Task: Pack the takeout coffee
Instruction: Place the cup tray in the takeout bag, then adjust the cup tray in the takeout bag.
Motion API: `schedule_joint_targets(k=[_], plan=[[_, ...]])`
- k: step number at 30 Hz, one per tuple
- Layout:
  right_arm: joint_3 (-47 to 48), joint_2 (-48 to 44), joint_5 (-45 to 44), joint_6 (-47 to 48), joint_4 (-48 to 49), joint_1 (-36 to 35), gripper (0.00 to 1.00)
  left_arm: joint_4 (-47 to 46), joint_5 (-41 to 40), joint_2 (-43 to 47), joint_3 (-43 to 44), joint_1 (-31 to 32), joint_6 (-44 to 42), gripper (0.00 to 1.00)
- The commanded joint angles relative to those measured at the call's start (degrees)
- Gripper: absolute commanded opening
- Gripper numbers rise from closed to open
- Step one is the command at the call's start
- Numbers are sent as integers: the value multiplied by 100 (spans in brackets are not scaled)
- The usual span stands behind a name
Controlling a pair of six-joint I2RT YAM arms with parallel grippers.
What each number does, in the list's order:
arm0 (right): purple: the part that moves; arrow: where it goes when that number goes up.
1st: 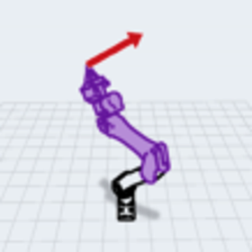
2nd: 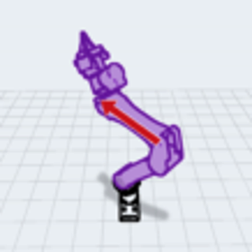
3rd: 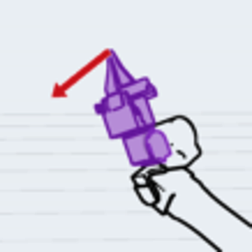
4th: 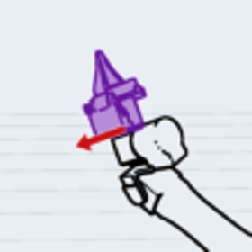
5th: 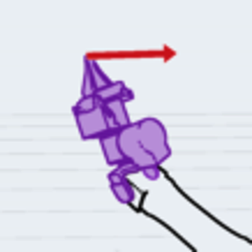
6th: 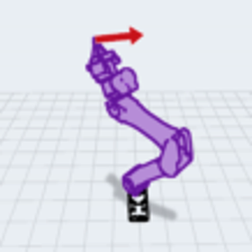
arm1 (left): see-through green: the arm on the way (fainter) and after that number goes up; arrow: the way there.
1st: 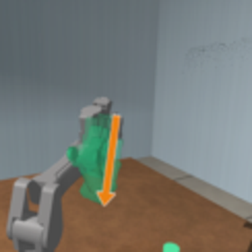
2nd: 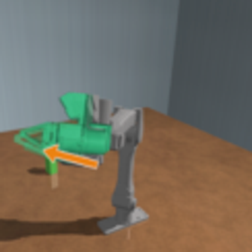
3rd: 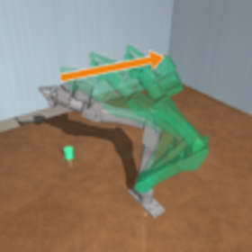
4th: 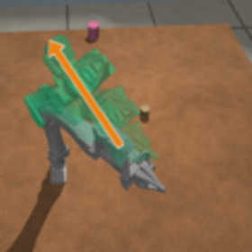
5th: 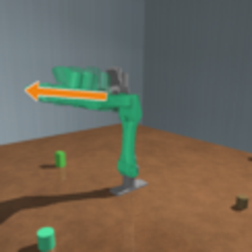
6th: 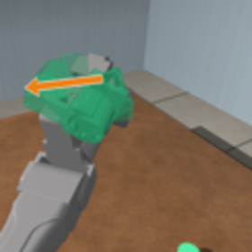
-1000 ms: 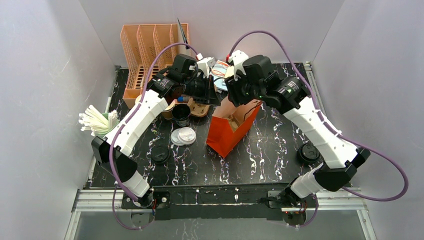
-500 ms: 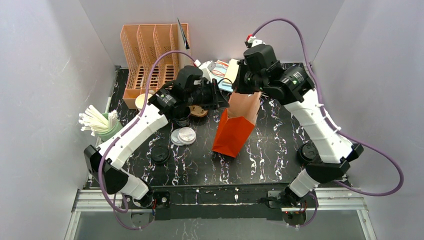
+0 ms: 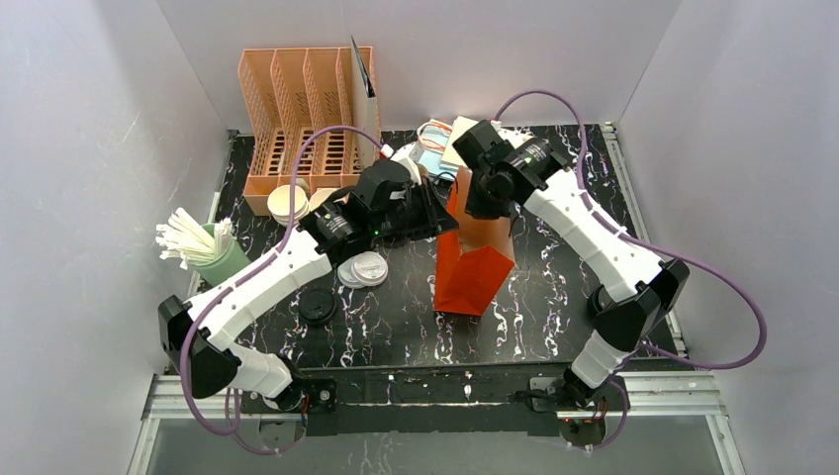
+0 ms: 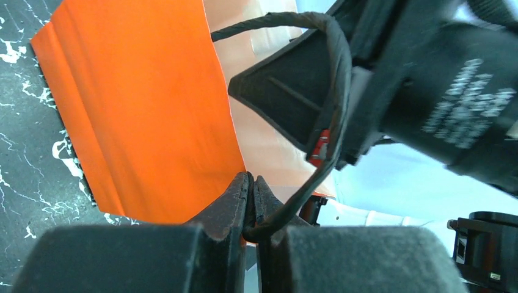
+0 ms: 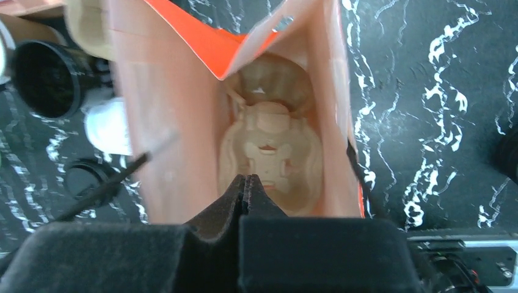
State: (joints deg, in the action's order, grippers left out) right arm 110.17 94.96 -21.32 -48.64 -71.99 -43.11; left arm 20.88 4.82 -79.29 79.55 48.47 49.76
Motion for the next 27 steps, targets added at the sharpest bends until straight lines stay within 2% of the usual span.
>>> schedule_joint_targets(k=[1, 3, 5, 6, 11, 13, 16, 20, 24, 27], plan=[[-496, -389, 33, 188, 240, 13, 1, -79, -360, 437, -86, 14, 148, 0], [-742, -398, 160, 286, 334, 13, 1, 10, -402, 516, -125, 13, 178, 1], [-998, -411, 190, 220, 329, 6, 1, 161, -677, 590, -113, 14, 198, 11], [-1137, -441, 211, 237, 390, 5, 1, 260, -746, 616, -76, 12, 208, 17], [-1518, -572, 332, 523, 867, -13, 1, 1138, -1417, 719, 613, -2, -75, 62], [-1587, -583, 537, 721, 1065, -21, 1, 1365, -1538, 704, 950, -113, -203, 70], [-1623, -559, 887, 1001, 1248, -17, 1, 1672, -841, 445, 1507, -655, -290, 71], [-1762, -657, 1139, 1242, 1458, -13, 1, 1975, 475, -225, 2325, -1422, -556, 62], [-1957, -923, 1236, 1322, 1687, -5, 1, 2469, 1272, -1132, 3385, -1744, -1393, 51], [-2052, -1002, 1369, 1358, 1780, -5, 1, 2429, 1945, -1772, 3628, -1886, -1649, 52]])
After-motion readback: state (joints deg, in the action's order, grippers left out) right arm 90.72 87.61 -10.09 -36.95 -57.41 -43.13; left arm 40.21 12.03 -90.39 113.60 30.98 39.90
